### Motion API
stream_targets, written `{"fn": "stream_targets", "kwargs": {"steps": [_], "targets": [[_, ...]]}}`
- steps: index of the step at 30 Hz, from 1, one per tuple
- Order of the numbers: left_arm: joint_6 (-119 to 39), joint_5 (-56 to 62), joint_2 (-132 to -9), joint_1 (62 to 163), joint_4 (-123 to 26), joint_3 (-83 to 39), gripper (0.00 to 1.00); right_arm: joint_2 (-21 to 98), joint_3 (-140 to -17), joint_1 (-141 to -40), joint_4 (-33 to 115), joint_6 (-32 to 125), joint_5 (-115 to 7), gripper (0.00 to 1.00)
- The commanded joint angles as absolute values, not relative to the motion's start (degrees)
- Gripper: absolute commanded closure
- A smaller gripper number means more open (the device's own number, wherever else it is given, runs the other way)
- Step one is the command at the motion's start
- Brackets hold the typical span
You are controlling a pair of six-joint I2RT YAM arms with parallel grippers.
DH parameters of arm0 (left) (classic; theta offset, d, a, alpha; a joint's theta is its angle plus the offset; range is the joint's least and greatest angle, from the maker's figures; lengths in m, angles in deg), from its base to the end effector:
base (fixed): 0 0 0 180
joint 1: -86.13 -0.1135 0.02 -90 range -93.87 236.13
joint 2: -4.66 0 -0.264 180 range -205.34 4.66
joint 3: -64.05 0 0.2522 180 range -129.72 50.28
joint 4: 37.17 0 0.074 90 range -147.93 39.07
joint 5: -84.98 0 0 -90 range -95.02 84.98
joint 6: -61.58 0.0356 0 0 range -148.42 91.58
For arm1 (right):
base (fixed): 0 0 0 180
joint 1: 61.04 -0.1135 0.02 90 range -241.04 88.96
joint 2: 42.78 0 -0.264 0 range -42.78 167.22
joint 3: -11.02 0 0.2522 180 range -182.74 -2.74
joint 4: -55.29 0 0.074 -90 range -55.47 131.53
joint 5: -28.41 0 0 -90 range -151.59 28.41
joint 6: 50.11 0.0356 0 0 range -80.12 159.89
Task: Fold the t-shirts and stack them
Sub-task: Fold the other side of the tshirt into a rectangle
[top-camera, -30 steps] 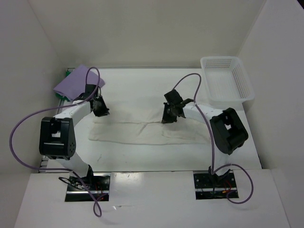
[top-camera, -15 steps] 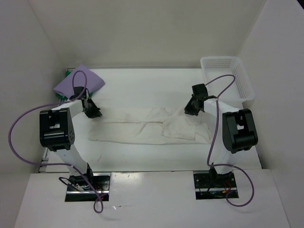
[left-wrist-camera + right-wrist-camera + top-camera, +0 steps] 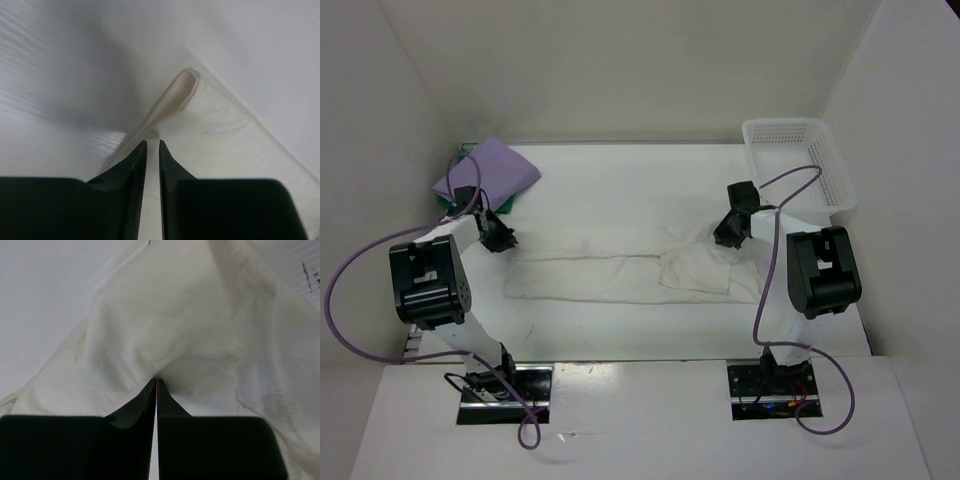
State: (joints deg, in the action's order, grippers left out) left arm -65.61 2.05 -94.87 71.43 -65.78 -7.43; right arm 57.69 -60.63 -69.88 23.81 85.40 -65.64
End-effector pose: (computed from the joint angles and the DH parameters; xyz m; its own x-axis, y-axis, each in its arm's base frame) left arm 0.3361 0.0837 0.1639 -0.5311 -0.7595 -0.3757 -0.6369 0.6502 -0.4141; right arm 0.3395 0.0503 0.1564 -0.6862 0.6134 -0.3910 0.5291 0.7897 0.3105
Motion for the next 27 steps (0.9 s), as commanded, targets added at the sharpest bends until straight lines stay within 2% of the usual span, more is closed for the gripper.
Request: {"fn": "stream_targets", "kwargs": {"steps": [1, 3, 5, 8, 13, 16, 27], "targets": [[-67.61, 2.88, -88.96, 69.79, -66.75, -7.64, 0.78, 52.95, -59.87, -69.74, 25.53, 85.86, -66.86, 0.93], [-67.61, 3.86, -85.97, 71.53, -66.75, -9.47, 0.78, 49.87, -61.61, -70.88, 25.53, 84.72, -66.86, 0.91], [-67.61, 2.46, -84.30, 77.32, -66.75, -10.10, 0.78, 49.86, -63.20, -70.89, 24.30, 83.83, -66.86, 0.87], [-69.71, 0.96, -83.59, 84.08, -64.82, -9.49, 0.77, 53.27, -66.54, -70.89, 23.07, 83.22, -66.86, 0.86], [-72.54, 4.03, -88.94, 84.90, -61.49, -6.24, 0.75, 59.08, -66.02, -70.89, 25.35, 86.89, -65.28, 0.86], [-72.54, 4.04, -92.63, 84.90, -60.60, -5.70, 0.75, 60.14, -64.62, -70.89, 25.35, 88.57, -65.28, 0.90], [-72.01, 10.01, -95.10, 69.18, -59.72, -1.04, 0.75, 57.69, -59.35, -68.42, 24.21, 93.41, -67.65, 0.94]]}}
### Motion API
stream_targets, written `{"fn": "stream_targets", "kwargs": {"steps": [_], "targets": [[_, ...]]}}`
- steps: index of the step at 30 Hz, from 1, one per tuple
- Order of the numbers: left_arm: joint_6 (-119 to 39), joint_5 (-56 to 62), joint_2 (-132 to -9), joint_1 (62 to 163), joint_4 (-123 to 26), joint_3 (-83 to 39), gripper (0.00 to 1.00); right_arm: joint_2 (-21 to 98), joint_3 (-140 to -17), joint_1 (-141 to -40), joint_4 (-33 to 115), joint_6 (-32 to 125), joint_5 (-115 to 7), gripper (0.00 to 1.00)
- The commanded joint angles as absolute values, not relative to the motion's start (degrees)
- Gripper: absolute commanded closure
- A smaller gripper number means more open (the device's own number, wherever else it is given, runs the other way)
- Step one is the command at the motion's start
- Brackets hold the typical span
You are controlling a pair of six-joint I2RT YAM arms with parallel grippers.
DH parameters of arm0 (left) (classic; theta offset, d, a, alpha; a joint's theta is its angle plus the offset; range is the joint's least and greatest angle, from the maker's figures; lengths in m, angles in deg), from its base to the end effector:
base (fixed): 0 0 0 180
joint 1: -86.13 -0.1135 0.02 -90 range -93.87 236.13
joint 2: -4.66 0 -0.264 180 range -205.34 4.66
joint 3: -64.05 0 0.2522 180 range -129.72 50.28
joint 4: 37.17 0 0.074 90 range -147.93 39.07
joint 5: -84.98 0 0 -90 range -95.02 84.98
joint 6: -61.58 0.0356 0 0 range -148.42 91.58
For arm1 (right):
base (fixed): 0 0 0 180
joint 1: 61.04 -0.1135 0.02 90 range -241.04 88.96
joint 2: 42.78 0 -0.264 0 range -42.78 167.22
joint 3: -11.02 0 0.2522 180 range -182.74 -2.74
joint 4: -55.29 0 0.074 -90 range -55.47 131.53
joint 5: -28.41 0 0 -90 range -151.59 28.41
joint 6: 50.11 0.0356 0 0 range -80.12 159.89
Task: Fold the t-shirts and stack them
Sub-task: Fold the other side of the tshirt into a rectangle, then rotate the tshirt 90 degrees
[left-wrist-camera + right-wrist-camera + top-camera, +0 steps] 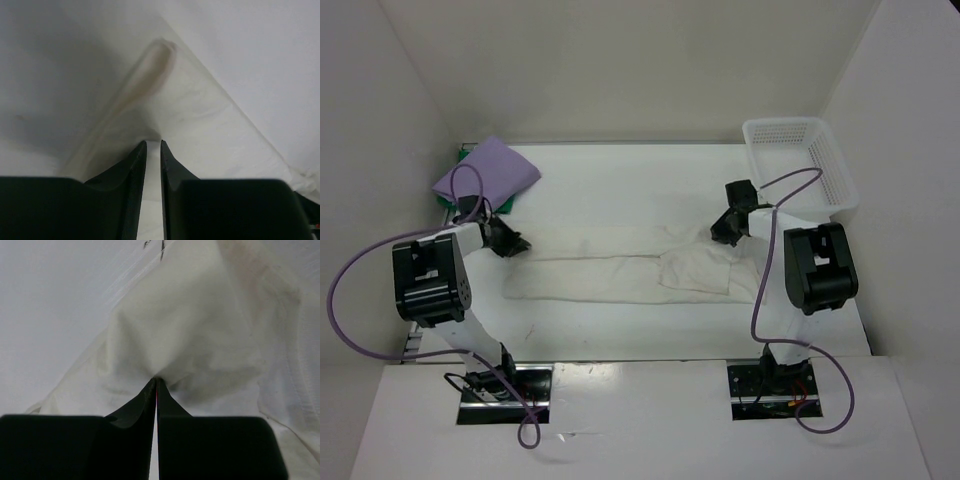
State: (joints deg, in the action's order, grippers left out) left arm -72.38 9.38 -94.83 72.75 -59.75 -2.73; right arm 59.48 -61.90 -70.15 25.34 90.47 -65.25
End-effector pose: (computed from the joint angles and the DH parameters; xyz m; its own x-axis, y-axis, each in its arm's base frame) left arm 0.3304 0.0695 0.1484 -0.5157 -0.8138 -0.2680 -0.6173 0.5698 -0.5424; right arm 0.3478 0.0535 0.1537 -0.6363 0.6788 -0.3667 0.5759 0.7341 0.3597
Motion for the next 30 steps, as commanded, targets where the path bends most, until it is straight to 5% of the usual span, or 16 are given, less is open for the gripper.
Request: {"fn": "stream_targets", "kwargs": {"steps": [1, 11, 19, 25, 30], "targets": [[-72.01, 10.01, -95.10, 68.30, -60.24, -0.52, 0.75, 57.68, -59.34, -67.82, 24.82, 93.41, -67.65, 0.94], [-73.15, 13.09, -89.05, 66.88, -62.79, -6.13, 0.74, 49.87, -65.56, -74.03, 22.46, 92.18, -67.56, 0.88], [-67.88, 8.80, -83.51, 79.52, -67.01, -16.15, 0.73, 49.16, -61.55, -84.67, 23.67, 94.10, -64.23, 0.94], [-66.12, 7.73, -77.80, 84.02, -67.62, -16.16, 0.84, 55.83, -59.51, -87.84, 26.40, 94.90, -62.73, 0.98], [-65.42, 7.73, -74.19, 87.01, -68.86, -15.64, 0.90, 67.66, -69.34, -87.85, 27.55, 93.76, -62.21, 1.00]]}}
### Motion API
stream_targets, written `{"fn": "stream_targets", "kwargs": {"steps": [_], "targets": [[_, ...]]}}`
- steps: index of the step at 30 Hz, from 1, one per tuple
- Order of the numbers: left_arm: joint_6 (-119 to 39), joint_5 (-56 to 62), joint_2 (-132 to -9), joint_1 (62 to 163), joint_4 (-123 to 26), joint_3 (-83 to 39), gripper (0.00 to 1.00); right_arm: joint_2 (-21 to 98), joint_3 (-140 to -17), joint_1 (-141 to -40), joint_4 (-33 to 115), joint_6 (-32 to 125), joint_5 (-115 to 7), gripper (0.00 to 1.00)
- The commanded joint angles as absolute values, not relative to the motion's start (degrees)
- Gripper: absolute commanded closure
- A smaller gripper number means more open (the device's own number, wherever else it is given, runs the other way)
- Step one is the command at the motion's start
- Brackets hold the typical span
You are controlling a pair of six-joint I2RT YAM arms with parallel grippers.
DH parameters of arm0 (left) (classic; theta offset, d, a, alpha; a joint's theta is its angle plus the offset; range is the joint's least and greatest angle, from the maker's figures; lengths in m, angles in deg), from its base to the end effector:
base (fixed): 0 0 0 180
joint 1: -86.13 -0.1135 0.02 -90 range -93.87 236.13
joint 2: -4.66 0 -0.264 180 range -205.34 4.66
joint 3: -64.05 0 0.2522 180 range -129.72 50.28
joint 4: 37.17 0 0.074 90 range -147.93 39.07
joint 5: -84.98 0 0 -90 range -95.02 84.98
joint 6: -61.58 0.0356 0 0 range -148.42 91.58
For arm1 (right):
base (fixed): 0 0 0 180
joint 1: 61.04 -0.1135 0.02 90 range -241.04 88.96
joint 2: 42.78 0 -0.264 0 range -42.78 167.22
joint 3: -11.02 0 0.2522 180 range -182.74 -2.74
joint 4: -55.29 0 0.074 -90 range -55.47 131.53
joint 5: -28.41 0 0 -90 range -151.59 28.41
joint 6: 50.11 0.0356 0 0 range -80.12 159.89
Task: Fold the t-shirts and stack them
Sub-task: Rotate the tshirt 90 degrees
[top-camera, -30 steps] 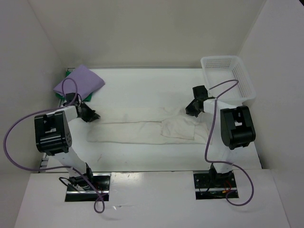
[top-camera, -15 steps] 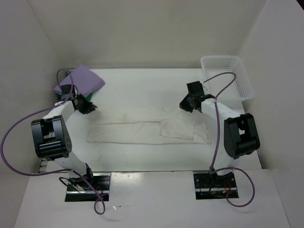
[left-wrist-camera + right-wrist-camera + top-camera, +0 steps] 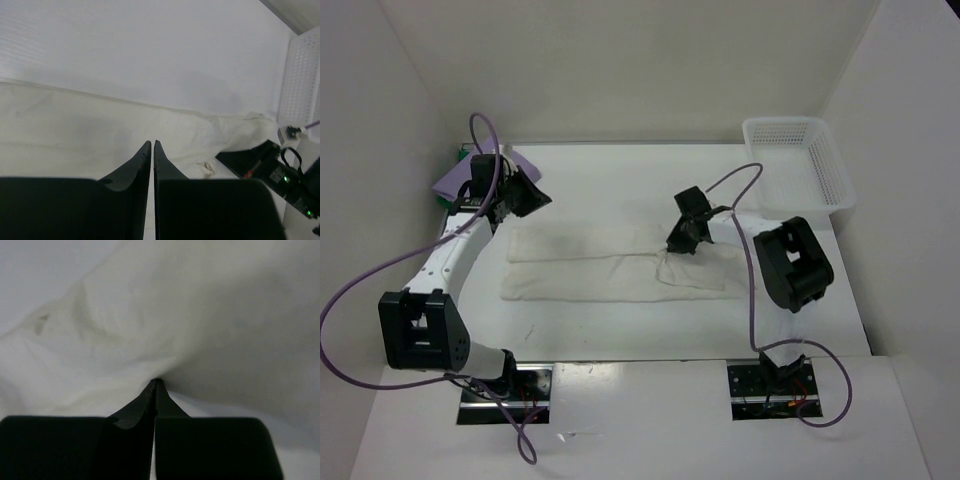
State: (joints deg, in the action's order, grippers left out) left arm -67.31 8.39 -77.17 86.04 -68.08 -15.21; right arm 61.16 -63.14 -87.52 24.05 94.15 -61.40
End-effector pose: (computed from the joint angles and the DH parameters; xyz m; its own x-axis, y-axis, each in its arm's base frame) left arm 0.3250 -0.0077 0.3036 -0.5499 -0.6116 -0.5689 -0.1970 0.7568 -0.6232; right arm 0.3182 0.1587 0.1486 -0.8204 0.4981 -0.2806 0.3743 0.8390 0.3950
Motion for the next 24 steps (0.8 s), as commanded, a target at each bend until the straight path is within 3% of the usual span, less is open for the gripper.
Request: {"fn": "stream_targets", "kwargs": {"steps": [1, 4, 7, 8, 10, 11, 12, 13, 14, 19, 21, 22, 24], "targets": [[-65.42, 8.42, -72.88, 87.01, -69.38, -15.11, 0.90, 70.05, -71.62, -87.85, 27.55, 93.76, -62.20, 1.00], [-65.42, 9.22, -69.98, 87.54, -70.17, -13.00, 0.90, 81.96, -85.75, -87.85, 25.10, 93.15, -60.81, 1.00], [-64.81, 9.75, -68.21, 87.54, -72.80, -11.59, 0.90, 97.41, -109.80, -88.38, 19.58, 90.78, -56.87, 1.00], [-64.02, 9.75, -67.34, 87.54, -73.69, -11.59, 0.90, 102.19, -128.24, -88.38, 15.99, 90.25, -56.32, 1.00], [-63.40, 9.23, -65.67, 87.54, -75.88, -11.06, 0.89, 112.47, -151.68, -88.99, 2.07, 88.23, -56.31, 0.96], [-62.70, 8.61, -65.05, 87.54, -76.50, -11.06, 0.89, 123.05, -178.69, -89.51, -2.37, 88.23, -56.31, 0.91], [-62.69, 8.61, -64.52, 87.54, -76.51, -11.06, 0.87, 122.55, -179.74, -89.52, -3.29, 88.23, -53.27, 0.86], [-62.00, 8.61, -64.51, 87.54, -77.90, -11.58, 0.86, 117.41, -171.31, -88.82, 3.40, 88.92, -51.58, 0.74], [-61.99, 8.61, -64.51, 87.54, -78.52, -12.20, 0.86, 108.22, -159.57, -88.82, 4.77, 88.06, -53.92, 0.73], [-62.78, 12.29, -66.79, 87.01, -76.78, -15.10, 0.86, 85.06, -138.67, -94.52, 4.86, 77.24, -66.76, 0.61], [-63.83, 14.23, -67.58, 87.01, -76.24, -15.71, 0.86, 73.91, -116.20, -95.06, 16.69, 77.93, -64.95, 0.50], [-63.84, 14.23, -67.59, 87.01, -75.37, -15.72, 0.86, 63.59, -108.90, -95.58, 20.48, 79.16, -64.06, 0.48], [-63.84, 14.23, -67.59, 87.01, -74.84, -15.72, 0.86, 56.39, -91.82, -96.81, 26.90, 84.51, -61.86, 0.47]]}}
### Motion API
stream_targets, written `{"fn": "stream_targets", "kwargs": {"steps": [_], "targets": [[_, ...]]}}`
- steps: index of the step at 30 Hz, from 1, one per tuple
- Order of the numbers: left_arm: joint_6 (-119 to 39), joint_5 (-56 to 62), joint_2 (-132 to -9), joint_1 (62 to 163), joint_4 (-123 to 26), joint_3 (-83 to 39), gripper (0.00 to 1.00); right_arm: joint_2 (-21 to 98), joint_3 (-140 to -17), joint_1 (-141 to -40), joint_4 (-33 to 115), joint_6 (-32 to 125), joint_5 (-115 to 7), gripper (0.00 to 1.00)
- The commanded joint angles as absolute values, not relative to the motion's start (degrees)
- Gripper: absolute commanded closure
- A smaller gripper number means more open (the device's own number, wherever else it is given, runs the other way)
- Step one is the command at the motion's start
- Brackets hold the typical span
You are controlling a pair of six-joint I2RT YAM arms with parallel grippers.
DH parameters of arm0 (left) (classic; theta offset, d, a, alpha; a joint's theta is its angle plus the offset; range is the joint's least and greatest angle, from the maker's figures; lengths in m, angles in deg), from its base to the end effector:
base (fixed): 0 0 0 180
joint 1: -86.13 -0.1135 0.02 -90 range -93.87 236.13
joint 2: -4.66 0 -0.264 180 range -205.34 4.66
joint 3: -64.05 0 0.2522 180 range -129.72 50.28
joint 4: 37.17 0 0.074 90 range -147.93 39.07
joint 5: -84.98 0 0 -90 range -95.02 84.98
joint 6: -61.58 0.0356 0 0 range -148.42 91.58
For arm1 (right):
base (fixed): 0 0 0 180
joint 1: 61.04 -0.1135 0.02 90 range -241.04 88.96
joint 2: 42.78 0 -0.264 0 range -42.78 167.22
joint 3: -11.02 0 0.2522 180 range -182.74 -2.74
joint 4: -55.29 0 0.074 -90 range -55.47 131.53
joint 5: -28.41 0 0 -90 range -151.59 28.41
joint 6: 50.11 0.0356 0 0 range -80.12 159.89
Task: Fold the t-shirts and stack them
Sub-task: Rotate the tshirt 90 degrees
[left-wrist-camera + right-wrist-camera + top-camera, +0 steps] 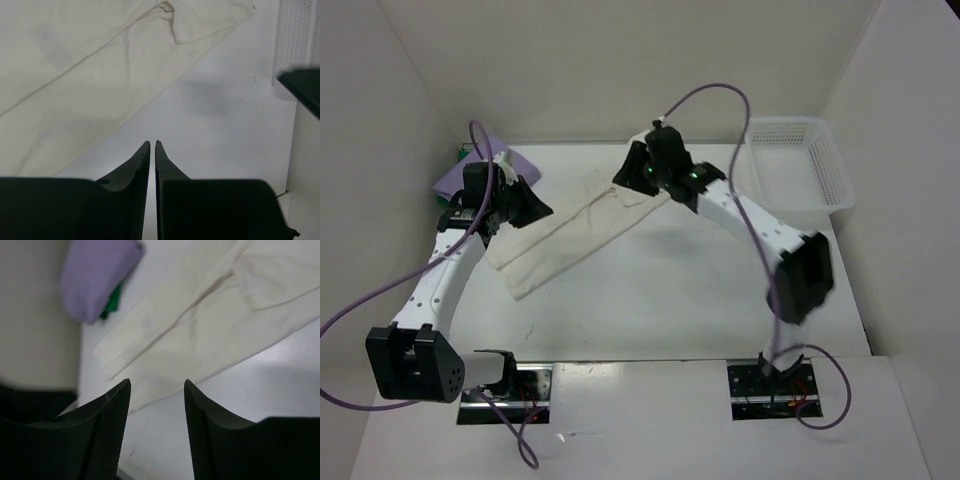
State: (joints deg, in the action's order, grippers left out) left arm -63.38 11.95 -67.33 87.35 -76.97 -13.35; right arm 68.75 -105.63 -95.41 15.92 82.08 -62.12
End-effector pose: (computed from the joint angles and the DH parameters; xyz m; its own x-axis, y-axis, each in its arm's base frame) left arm 0.2783 -0.0163 0.3273 -0.6124 -0.5351 -0.5818 -0.1095 0.7864 -0.6080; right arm 0.3788 0.2587 0.3199 -0.7191 0.3218 -0.6159 -0.1016 0.8281 0.5513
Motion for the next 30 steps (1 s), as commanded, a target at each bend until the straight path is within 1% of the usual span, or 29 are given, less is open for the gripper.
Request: {"fn": "stream_targets", "kwargs": {"steps": [1, 2, 3, 4, 6, 10, 12, 21, 26, 27, 28, 30], "targets": [[-63.84, 14.23, -67.59, 87.01, -74.84, -15.72, 0.86, 52.19, -87.42, -97.94, 28.59, 86.10, -59.59, 0.47], [-63.84, 14.23, -67.59, 87.01, -74.84, -15.20, 0.86, 51.45, -80.59, -99.78, 30.17, 88.73, -59.04, 0.47], [-63.84, 13.71, -67.59, 87.01, -74.84, -14.32, 0.86, 51.44, -78.61, -104.67, 32.19, 89.97, -59.04, 0.47], [-63.31, 13.70, -67.59, 87.01, -74.84, -14.31, 0.86, 52.40, -77.37, -107.16, 32.82, 91.11, -59.04, 0.47], [-63.31, 13.70, -67.59, 87.01, -75.45, -13.70, 0.86, 57.22, -77.36, -113.03, 33.96, 94.98, -59.04, 0.47], [-61.99, 10.98, -67.59, 87.01, -77.56, -15.97, 0.86, 64.00, -77.36, -117.72, 38.97, 99.64, -61.58, 0.47], [-61.46, 10.46, -67.06, 87.01, -78.87, -15.98, 0.86, 67.43, -78.15, -117.73, 39.50, 101.40, -64.66, 0.47], [-61.46, 9.92, -62.76, 87.01, -80.02, -10.89, 0.85, 78.76, -83.07, -117.73, 41.44, 107.55, -66.06, 0.47], [-61.46, 8.00, -61.70, 87.01, -80.73, -11.58, 0.82, 87.46, -87.11, -117.73, 42.67, 113.87, -62.56, 0.46], [-61.46, 7.99, -61.70, 87.01, -81.33, -12.46, 0.82, 88.35, -88.16, -117.73, 42.67, 114.85, -62.03, 0.49], [-60.85, 7.12, -61.70, 86.40, -81.34, -12.47, 0.82, 88.35, -89.82, -117.73, 41.45, 115.38, -62.55, 0.59], [-60.85, 7.11, -63.01, 86.40, -81.34, -13.00, 0.81, 89.49, -90.71, -117.73, 42.14, 115.38, -62.55, 0.63]]}}
